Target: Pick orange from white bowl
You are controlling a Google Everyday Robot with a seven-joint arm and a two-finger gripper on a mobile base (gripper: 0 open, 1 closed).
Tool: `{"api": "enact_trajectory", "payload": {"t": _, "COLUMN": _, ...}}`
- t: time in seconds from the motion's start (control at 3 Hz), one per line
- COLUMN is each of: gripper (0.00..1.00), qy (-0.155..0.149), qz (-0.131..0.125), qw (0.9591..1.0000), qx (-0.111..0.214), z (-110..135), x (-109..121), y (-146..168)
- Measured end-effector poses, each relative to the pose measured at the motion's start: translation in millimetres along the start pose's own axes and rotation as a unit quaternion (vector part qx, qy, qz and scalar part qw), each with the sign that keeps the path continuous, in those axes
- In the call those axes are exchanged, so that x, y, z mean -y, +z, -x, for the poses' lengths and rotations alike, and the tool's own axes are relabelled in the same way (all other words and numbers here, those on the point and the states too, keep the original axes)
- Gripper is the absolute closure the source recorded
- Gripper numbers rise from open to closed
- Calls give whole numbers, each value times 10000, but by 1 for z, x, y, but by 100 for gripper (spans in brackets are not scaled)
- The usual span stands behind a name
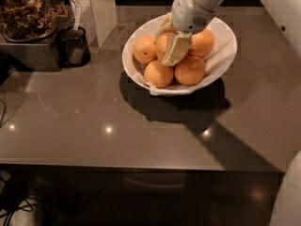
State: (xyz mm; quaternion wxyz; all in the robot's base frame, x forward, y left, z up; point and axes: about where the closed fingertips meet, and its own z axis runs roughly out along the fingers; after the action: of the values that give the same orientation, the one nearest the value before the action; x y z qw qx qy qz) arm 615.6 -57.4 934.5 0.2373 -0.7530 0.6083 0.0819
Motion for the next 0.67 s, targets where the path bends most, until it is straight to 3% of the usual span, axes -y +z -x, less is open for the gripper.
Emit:
{"api": "enact_trajectory", "payload": {"t": 0.33, "gripper": 100, "qy": -82, "qz": -46, "qw": 9991, "qx": 406, "z": 14, "x": -3, "y": -17}}
{"api": "enact_trajectory", "payload": {"t": 0.67, "gripper": 100, "qy": -225, "qz": -208, "qw": 9937, "qx": 1080, "z": 36, "x": -17, "y": -44}}
